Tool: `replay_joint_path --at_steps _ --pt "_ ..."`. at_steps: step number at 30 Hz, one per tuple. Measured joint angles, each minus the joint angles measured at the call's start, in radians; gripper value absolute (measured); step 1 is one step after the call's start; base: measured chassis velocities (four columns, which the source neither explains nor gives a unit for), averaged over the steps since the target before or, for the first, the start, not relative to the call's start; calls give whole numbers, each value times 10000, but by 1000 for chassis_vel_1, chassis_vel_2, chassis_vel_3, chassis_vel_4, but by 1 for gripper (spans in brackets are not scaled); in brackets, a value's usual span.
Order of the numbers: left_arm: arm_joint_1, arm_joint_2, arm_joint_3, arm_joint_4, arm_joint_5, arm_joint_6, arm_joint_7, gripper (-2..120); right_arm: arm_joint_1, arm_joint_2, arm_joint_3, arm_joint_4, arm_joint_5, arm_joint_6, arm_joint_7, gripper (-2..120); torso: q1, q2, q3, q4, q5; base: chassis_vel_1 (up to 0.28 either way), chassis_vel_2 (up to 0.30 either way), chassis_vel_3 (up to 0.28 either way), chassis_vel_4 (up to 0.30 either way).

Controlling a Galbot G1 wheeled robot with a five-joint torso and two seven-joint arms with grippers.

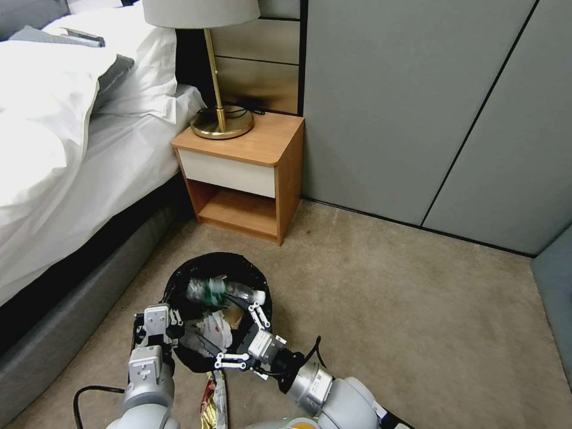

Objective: Pick up the trash bin, then pick up the garbage from the floor and place it into the trash bin.

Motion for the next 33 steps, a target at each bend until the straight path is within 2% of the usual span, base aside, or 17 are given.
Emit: replay_joint_path --at_steps 9,10,23,26,29,30,33 --pt "9 22 -12 3 -3 6 4 1 -6 9 47 476 96 -128 41 100 0 0 0 -3 7 0 0 0 0" --pt "7 30 -12 35 -3 8 5 1 13 19 51 696 165 -217 82 100 1 0 0 -5 18 0 0 0 0" --pt "-20 92 -57 129 4 30 6 1 224 -88 578 2622 469 -906 686 100 0 0 0 0 1 0 0 0 0" --pt "-20 122 -118 171 -13 31 5 1 186 28 1000 3069 518 -1122 1151 100 1 0 0 3 -1 0 0 0 0" --pt "-7 137 -142 196 -51 27 6 1 -436 514 2017 3454 428 -1269 1977 100 0 0 0 0 0 0 0 0 0" --pt "-7 137 -142 196 -51 27 6 1 -436 514 2017 3454 428 -1269 1977 100 0 0 0 0 0 0 0 0 0" --pt "-17 147 -143 215 -112 22 3 1 -1205 920 2949 3430 177 -1064 2239 100 0 0 0 0 -2 0 0 0 0"
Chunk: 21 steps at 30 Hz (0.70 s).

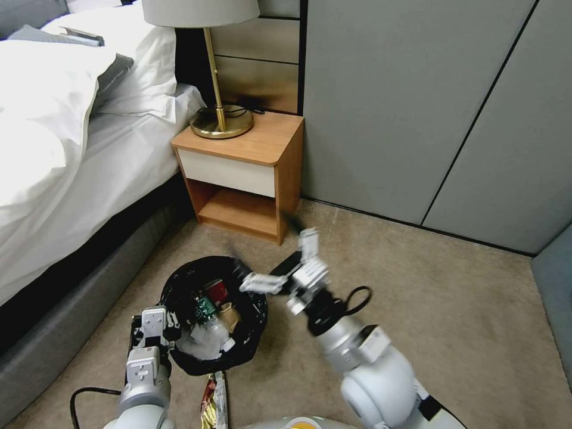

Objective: Pick up the trash bin, then pick up the garbage from the floor and place it into the trash bin.

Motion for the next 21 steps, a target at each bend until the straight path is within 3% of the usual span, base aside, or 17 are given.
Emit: replay_joint_path --at_steps 6,12,21 --pt "6 4 41 4 -102 -18 -20 1 -1043 403 889 -583 -94 630 348 100 0 0 0 0 1 0 0 0 0" --pt "48 9 23 -41 -135 -31 -25 1 -1510 533 1009 -1246 -192 1189 429 100 0 0 0 1 1 0 0 0 0" --pt "65 -5 -8 -118 -145 -36 -23 1 -1407 592 956 -1596 -148 1283 419 100 0 0 0 1 1 0 0 0 0"
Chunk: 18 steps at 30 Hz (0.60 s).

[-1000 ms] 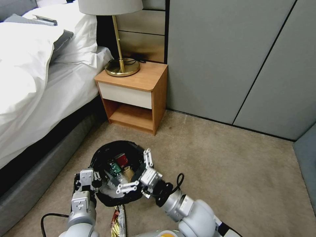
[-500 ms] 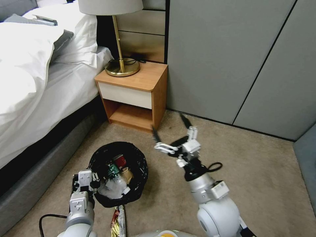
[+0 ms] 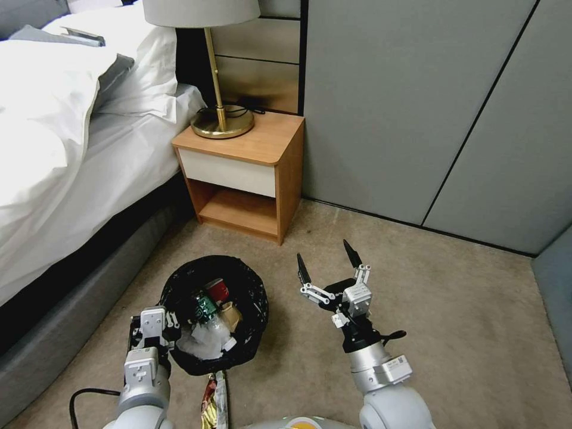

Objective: Pick up the trash bin, then pick up the garbage from the floor and place it into the trash bin.

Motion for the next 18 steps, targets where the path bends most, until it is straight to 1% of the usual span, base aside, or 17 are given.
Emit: replay_joint_path --at_steps 8,18 --pt "-26 -13 10 -9 2 9 23 1 238 1 -67 -166 225 -101 73 100 0 0 0 0 0 47 53 49 54" --pt "-34 -3 -26 -8 -23 17 32 1 469 9 -186 -215 245 -304 237 100 0 0 0 1 0 96 96 109 96"
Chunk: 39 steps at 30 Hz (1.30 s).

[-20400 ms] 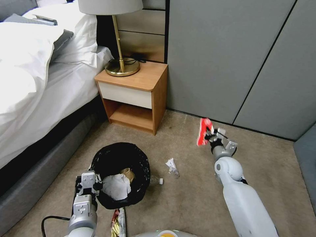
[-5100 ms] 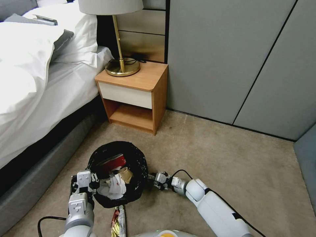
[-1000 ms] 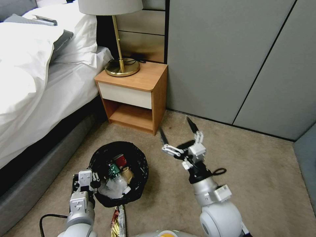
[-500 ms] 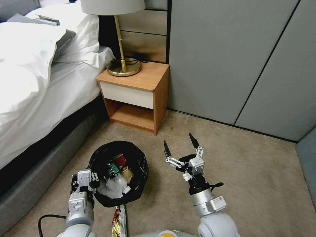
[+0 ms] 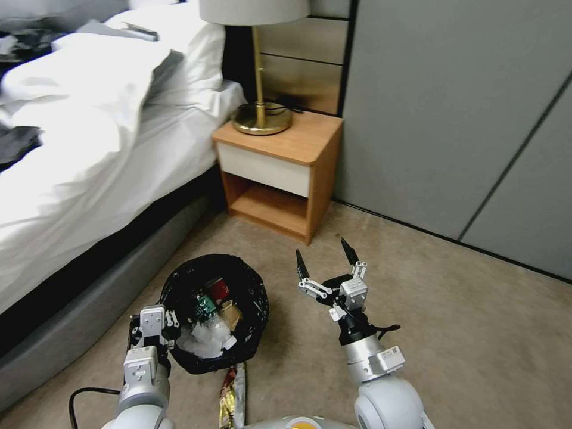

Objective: Pick up the trash bin, then pick up the garbage from the floor and place it into the trash bin.

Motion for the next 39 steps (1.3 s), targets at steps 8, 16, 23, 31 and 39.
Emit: replay_joint_path --at_steps 8,16,23,31,39 --pt "43 -3 2 0 4 -4 -4 1 33 -20 -40 16 2 -65 28 100 0 0 0 0 0 116 130 126 121" --pt "49 -4 17 -23 19 -8 -7 1 7 -80 -40 47 7 -79 34 100 0 0 0 -1 0 121 118 119 118" --pt "49 4 14 -31 8 -37 -50 1 34 -130 -21 47 62 -97 37 100 0 0 0 1 0 142 127 119 123" --pt "41 -1 12 -41 9 -60 -68 1 66 -117 -27 27 76 -149 48 100 0 0 0 -2 0 54 52 55 60" --pt "22 -1 10 -42 2 -63 -70 1 53 -112 4 31 87 -199 76 100 0 0 0 -2 1 0 0 0 0"
